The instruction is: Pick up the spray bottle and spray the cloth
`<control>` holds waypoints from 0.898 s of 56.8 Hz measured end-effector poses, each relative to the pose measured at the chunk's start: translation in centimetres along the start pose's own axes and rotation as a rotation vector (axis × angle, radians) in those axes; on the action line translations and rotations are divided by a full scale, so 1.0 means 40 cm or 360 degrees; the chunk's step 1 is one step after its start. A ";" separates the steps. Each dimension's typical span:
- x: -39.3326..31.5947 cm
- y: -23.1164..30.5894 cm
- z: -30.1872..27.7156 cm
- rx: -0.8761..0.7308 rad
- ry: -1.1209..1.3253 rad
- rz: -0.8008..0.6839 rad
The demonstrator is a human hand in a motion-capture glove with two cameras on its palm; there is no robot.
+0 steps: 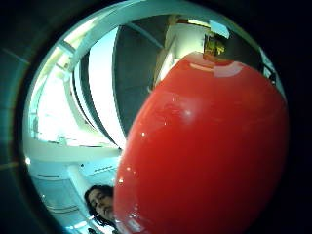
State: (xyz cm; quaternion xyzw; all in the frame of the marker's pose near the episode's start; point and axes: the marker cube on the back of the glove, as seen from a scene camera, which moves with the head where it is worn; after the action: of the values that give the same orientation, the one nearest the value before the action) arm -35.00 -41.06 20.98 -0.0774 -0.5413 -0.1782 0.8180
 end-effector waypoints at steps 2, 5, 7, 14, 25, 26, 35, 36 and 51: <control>-0.009 -0.007 0.005 0.0020 -0.0037 -0.0011; -0.015 -0.029 0.010 0.0081 -0.0082 -0.0014; -0.009 -0.042 0.010 0.0102 -0.0080 -0.0013; 0.032 -0.030 0.004 -0.0118 0.0055 -0.0024; 0.036 -0.075 0.009 0.0052 -0.0001 -0.0014; 0.032 -0.074 0.009 0.0045 -0.0023 -0.0004; 0.008 0.000 -0.027 -0.0208 0.0005 0.0145; 0.008 0.000 -0.029 -0.0169 0.0037 0.0151; -0.007 0.116 -0.127 -0.0354 0.0668 -0.0022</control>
State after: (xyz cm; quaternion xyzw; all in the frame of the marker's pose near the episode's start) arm -28.99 -38.33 18.97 -0.1245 -0.3370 -0.2546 0.8978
